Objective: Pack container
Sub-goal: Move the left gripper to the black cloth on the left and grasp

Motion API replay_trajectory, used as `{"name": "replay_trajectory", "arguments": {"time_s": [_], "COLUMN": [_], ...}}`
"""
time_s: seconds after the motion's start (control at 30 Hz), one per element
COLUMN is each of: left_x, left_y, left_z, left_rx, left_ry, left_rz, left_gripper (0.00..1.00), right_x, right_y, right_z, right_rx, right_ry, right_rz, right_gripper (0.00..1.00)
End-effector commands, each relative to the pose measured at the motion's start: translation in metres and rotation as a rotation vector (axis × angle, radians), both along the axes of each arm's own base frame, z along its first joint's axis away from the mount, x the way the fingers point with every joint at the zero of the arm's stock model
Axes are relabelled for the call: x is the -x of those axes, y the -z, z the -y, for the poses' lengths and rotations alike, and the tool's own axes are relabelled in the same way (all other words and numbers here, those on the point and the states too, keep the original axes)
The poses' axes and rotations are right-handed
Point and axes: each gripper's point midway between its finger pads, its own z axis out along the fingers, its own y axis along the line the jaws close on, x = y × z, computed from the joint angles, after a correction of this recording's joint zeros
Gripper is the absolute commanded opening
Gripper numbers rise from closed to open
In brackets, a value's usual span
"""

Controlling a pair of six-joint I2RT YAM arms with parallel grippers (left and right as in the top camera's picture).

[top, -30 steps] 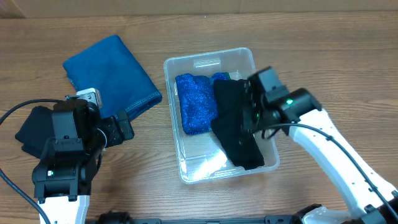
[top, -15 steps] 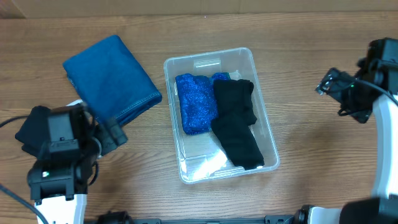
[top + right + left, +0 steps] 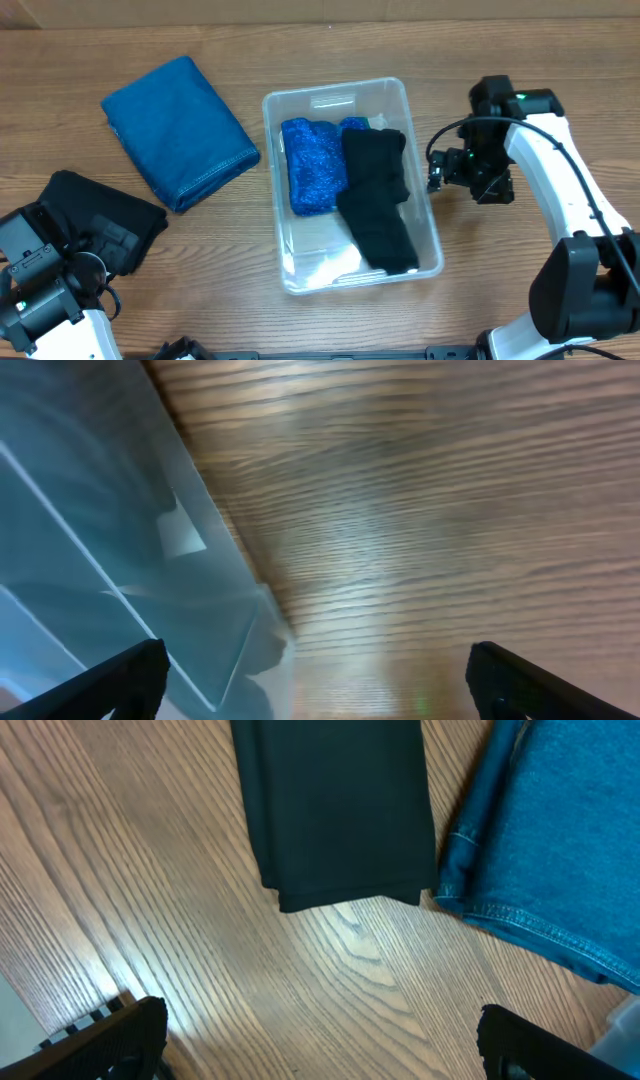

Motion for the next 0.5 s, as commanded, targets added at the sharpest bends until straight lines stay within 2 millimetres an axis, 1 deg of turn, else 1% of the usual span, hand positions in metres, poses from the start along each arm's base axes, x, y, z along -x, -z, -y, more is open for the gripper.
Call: {"name": "replay_trajectory", "arguments": {"time_s": [0.0, 0.1, 0.13, 0.2, 0.23, 0.3, 0.37, 0.43, 0.47], "left_x": [-0.002, -0.002, -0.001, -0.002, -0.002, -0.001, -0.003, -0.010, -0.012], "left_y": [-0.007, -0.007, -0.007, -0.007, -0.007, -0.012, -0.019, -0.022, -0.019], "left_z": [0.000, 0.000, 0.000, 0.000, 0.000, -0.008, -0.014, -0.020, -0.024], "left_rx": [0.008, 0.009, 0.009, -0.005, -0.011, -0.054, -0.062, -0.017, 0.005], "left_ry": [-0.019, -0.019, -0.018, 0.017, 0.025, 0.012, -0.010, -0.036, -0.053], "left_rz": [0.027, 0.025, 0.025, 0.015, 0.013, 0.008, 0.033, 0.088, 0.099], "left_gripper": [1.00, 1.00, 1.00, 1.00, 1.00, 1.00, 1.00, 1.00, 1.00], "right_x": [-0.002, -0.005, -0.007, -0.009, -0.010, -0.011, -0.010, -0.011, -0.011], "right_y": [-0.004, -0.004, -0.003, 0.001, 0.001, 0.001, 0.001, 0.000, 0.000], "right_z": [-0.028, -0.027, -0.019, 0.008, 0.018, 0.032, 0.043, 0.046, 0.047], "right_rx": [-0.132, -0.131, -0.100, 0.012, 0.042, 0.046, 0.036, 0.009, 0.009], "right_ry": [-0.079, -0.071, -0.064, 0.019, 0.056, 0.117, 0.162, 0.187, 0.190], "right_rz": [0.026, 0.040, 0.043, 0.038, 0.037, 0.035, 0.028, 0.030, 0.030], "right_gripper": [1.00, 1.00, 1.00, 1.00, 1.00, 1.00, 1.00, 1.00, 1.00]}}
